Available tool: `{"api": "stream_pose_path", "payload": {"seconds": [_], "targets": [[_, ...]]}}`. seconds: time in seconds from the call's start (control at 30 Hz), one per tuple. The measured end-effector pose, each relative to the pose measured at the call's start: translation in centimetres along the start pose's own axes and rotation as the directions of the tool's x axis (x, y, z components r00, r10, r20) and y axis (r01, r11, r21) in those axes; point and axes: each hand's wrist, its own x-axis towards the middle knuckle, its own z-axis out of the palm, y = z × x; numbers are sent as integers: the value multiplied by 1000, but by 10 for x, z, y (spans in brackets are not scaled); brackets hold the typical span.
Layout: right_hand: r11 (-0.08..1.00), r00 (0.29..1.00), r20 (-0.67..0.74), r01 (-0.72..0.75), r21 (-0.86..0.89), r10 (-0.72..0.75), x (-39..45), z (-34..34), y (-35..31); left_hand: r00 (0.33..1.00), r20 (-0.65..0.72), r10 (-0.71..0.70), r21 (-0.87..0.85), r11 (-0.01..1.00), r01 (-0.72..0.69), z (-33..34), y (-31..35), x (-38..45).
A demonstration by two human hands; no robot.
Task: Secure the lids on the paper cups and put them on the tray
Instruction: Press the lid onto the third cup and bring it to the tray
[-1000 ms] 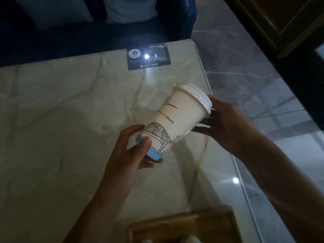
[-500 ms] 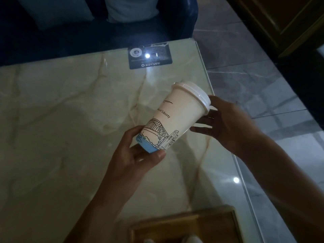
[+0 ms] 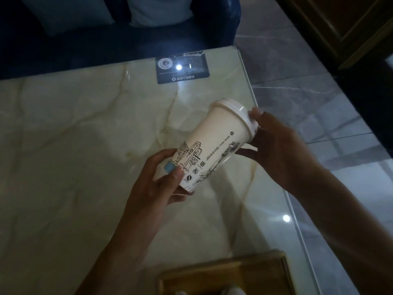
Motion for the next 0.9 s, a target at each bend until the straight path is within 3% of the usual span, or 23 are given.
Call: {"api": "stream_pose_path", "payload": {"seconds": [0.1,0.3,0.53,0.9], "targets": [[1000,1000,-4,7,-6,-7,-1,1,-2,999,-36,15,0,1000,-15,2,1,2],[999,999,-38,-20,-26,19,-1,5,-4,997,65,36,110,993,-43,0,-3,-6],[994,987,-150,-78,-75,66,-3,8,0,999,6,54,177,983,-55,2,-7,-4],[993,992,-123,-49,-110,36,-8,5,-5,998,8,-67,73,995,66,5,1,-9]]}}
